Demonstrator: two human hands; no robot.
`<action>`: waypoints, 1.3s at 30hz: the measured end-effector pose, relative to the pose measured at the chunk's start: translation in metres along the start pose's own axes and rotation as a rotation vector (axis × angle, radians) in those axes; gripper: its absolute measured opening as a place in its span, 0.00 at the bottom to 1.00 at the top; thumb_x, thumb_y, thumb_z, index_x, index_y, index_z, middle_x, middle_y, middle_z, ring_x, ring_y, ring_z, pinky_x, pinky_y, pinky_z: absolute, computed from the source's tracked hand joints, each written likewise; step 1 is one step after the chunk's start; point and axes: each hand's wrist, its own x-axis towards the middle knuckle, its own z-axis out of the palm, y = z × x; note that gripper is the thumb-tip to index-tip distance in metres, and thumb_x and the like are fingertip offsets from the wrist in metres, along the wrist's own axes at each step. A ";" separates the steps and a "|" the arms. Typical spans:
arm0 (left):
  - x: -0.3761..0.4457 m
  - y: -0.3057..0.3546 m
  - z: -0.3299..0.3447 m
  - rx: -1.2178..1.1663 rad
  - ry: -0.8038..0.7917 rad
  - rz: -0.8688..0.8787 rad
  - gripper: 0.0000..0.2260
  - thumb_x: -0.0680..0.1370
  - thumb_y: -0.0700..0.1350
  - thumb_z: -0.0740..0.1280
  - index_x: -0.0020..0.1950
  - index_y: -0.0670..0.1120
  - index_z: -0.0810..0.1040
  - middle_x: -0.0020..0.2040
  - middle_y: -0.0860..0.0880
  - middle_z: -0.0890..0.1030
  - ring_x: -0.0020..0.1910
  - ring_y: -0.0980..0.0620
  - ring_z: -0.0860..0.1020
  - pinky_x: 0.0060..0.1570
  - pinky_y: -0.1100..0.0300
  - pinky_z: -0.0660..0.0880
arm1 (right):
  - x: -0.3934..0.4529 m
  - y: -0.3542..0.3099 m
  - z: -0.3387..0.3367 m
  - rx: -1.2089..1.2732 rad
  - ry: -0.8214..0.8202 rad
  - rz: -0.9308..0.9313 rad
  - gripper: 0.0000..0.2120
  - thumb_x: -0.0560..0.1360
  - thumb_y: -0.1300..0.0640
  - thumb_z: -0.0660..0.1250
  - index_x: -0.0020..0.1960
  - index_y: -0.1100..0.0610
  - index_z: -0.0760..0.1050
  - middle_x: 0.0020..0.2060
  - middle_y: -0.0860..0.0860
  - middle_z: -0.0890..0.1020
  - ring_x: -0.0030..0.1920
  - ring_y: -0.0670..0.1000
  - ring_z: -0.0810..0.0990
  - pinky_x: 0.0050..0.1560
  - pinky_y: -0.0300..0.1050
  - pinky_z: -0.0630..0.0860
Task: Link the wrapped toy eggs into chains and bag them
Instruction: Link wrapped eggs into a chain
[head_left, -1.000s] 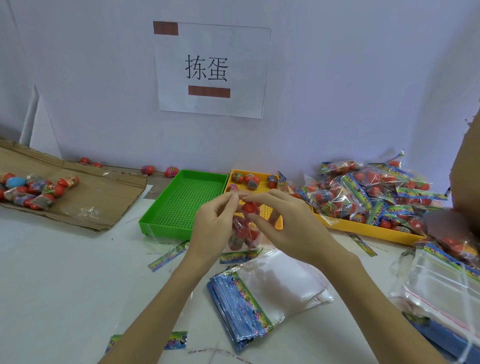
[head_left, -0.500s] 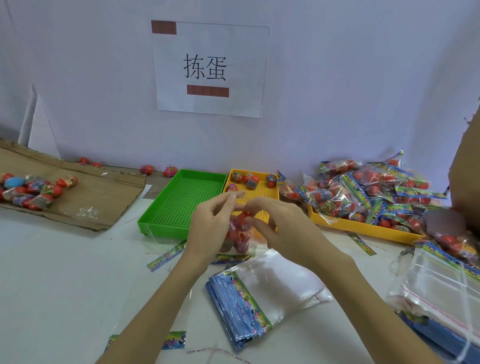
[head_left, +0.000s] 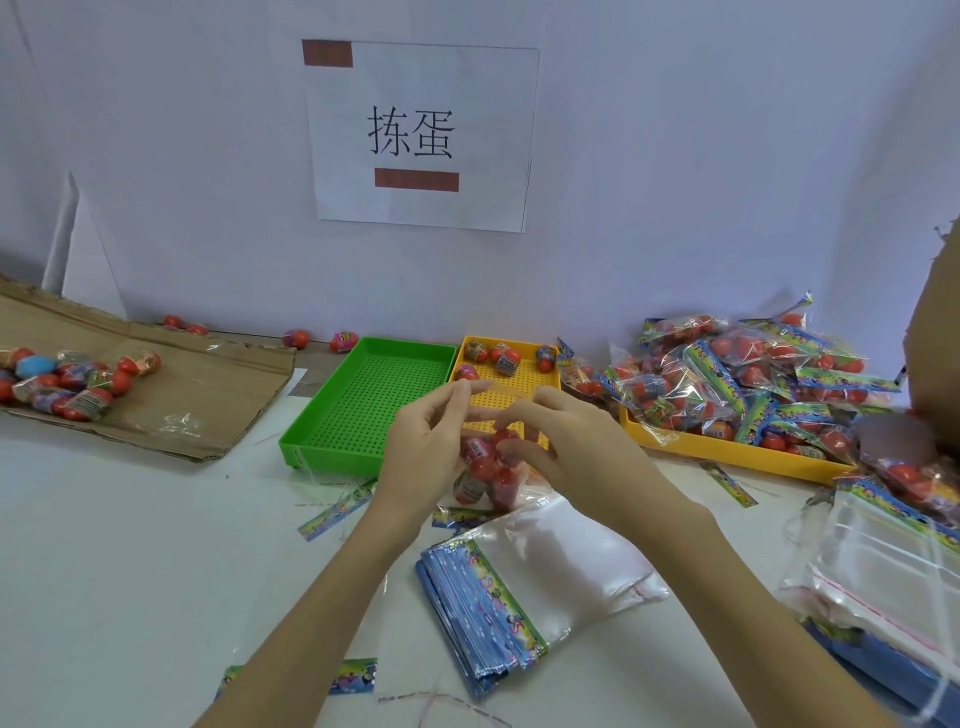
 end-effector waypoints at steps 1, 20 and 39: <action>0.001 0.001 -0.001 -0.016 -0.011 -0.014 0.13 0.87 0.49 0.61 0.61 0.49 0.85 0.47 0.50 0.89 0.45 0.53 0.87 0.42 0.67 0.80 | -0.001 0.002 -0.001 0.052 0.014 0.002 0.11 0.82 0.47 0.66 0.62 0.48 0.79 0.48 0.46 0.77 0.38 0.43 0.71 0.45 0.45 0.76; 0.011 -0.008 -0.023 0.013 -0.057 -0.071 0.15 0.73 0.42 0.80 0.58 0.50 0.85 0.51 0.52 0.88 0.54 0.53 0.85 0.53 0.58 0.83 | 0.014 0.009 0.015 0.659 0.414 0.210 0.10 0.84 0.64 0.62 0.59 0.54 0.80 0.46 0.50 0.83 0.37 0.50 0.83 0.32 0.37 0.74; 0.011 0.000 -0.019 -0.333 0.054 -0.204 0.10 0.79 0.43 0.74 0.52 0.36 0.85 0.51 0.42 0.88 0.45 0.50 0.87 0.38 0.62 0.81 | 0.013 -0.005 0.016 0.983 0.284 0.407 0.05 0.77 0.54 0.74 0.45 0.54 0.87 0.40 0.51 0.87 0.44 0.49 0.86 0.41 0.40 0.82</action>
